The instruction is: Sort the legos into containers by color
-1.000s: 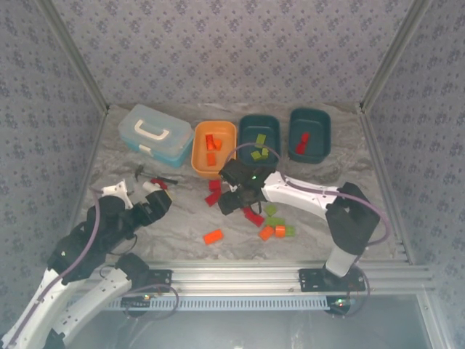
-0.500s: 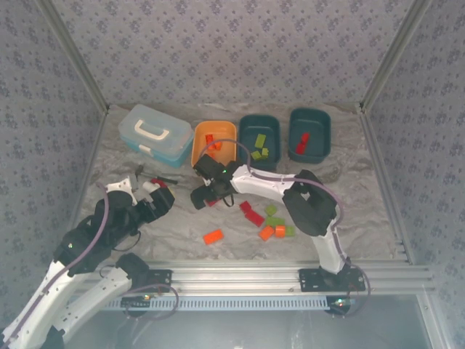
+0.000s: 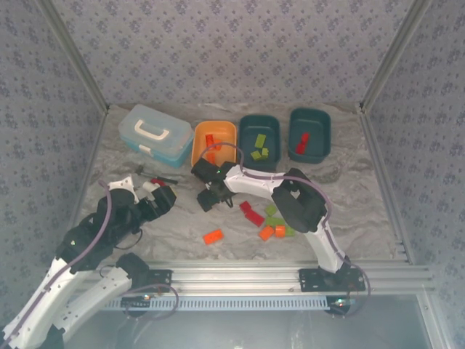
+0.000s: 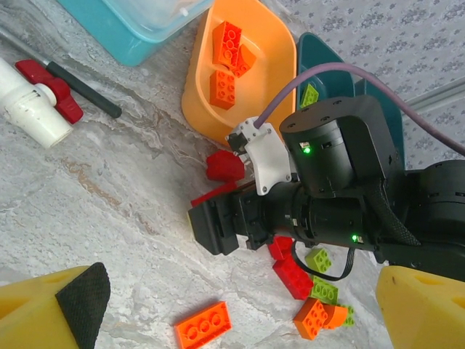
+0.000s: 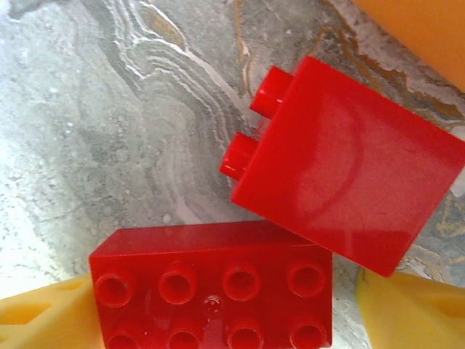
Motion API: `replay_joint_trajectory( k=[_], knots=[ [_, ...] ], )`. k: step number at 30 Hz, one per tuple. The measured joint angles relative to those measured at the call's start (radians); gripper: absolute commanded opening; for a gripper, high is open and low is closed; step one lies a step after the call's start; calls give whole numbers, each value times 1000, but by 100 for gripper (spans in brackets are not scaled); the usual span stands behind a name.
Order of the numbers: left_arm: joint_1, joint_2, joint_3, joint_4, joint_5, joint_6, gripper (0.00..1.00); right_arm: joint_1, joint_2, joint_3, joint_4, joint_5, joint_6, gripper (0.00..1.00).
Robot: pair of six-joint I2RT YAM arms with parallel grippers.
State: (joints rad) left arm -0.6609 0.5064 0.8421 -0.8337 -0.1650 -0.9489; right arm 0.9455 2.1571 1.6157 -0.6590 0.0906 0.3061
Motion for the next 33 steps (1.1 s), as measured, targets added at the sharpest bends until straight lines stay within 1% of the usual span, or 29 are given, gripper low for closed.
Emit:
replay_joint_trajectory(
  k=[4,8,10,14,17,20,22,24,26,27,29,33],
  knots=[
    [0,0,0,0,0,0,96,6,0,0,1,7,-1,66],
    [0,0,0,0,4,0,96,19,-8,-6,4,11,2,61],
    [0,2,0,3,16,-2,96,30,-41,-40,8,18,4,60],
    [0,35,-4,50,60,-11,96,43,-204,-160,-5,29,26,60],
    [-14,89,-11,108,92,-15,97,20,-392,-236,-26,39,47,60],
    [-43,171,-11,181,119,-13,97,-87,-570,-275,-30,43,57,60],
    [-66,248,-2,230,135,-10,97,-217,-645,-278,-26,47,64,60],
    [-87,323,27,269,148,-4,97,-343,-666,-278,-11,53,68,60],
    [-105,415,69,320,158,2,97,-470,-649,-277,8,55,75,60],
    [-110,445,85,339,161,5,97,-517,-629,-272,12,56,79,60],
    [-120,502,119,382,173,11,97,-615,-555,-236,23,56,92,59],
    [-133,570,164,438,180,21,97,-752,-357,-101,42,52,134,59]
  ],
)
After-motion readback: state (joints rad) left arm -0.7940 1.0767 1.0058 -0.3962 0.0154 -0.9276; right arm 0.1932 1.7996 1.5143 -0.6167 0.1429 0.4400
